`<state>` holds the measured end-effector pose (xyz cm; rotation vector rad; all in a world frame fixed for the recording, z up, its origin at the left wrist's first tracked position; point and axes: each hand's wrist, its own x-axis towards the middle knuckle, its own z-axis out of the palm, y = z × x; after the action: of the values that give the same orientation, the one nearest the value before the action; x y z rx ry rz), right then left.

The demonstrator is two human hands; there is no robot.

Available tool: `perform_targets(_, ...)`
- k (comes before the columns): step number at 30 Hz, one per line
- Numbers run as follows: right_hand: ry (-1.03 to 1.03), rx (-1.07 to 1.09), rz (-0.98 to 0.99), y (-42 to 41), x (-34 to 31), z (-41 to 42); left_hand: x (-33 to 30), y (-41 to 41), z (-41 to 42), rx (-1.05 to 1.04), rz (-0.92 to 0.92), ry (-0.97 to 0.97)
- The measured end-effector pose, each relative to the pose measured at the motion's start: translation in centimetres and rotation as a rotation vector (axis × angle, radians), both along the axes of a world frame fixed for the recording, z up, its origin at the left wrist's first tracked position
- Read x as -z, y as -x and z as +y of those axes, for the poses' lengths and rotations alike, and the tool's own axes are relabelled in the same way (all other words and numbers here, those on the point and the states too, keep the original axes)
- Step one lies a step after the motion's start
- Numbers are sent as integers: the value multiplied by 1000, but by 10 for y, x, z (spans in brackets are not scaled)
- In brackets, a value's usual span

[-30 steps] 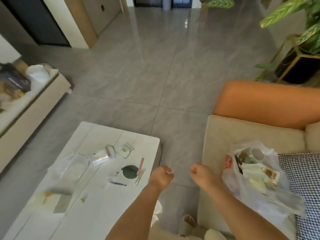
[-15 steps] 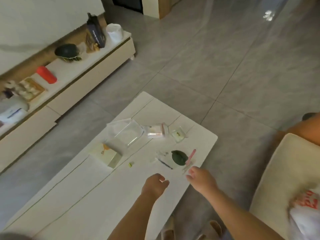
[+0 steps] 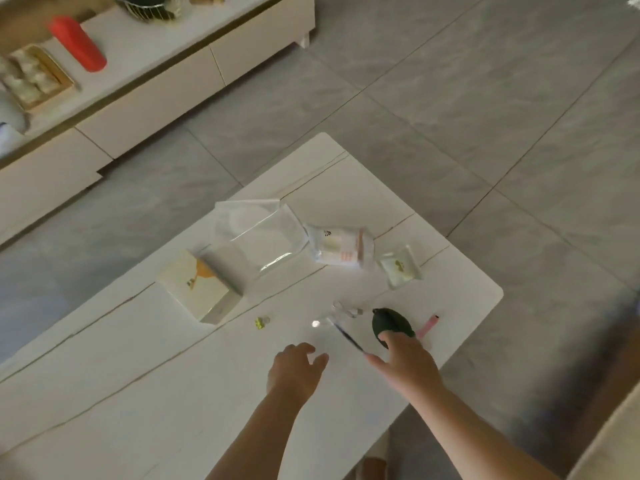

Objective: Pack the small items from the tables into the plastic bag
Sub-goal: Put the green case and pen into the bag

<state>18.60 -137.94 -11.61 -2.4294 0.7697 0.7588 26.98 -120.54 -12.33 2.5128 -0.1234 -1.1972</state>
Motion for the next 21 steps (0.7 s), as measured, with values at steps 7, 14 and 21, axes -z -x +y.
perform_targets(7,89,-159,-68,-54,103,-13,99,-34,-32,63,-130,-17)
perform_targets(14,157,-298,-155,-76,172,-5,160,-43,-55,228,-338,-106)
perform_targets(21,136,-286,-253,-77,186,-5,174,-53,-51,346,-412,-178)
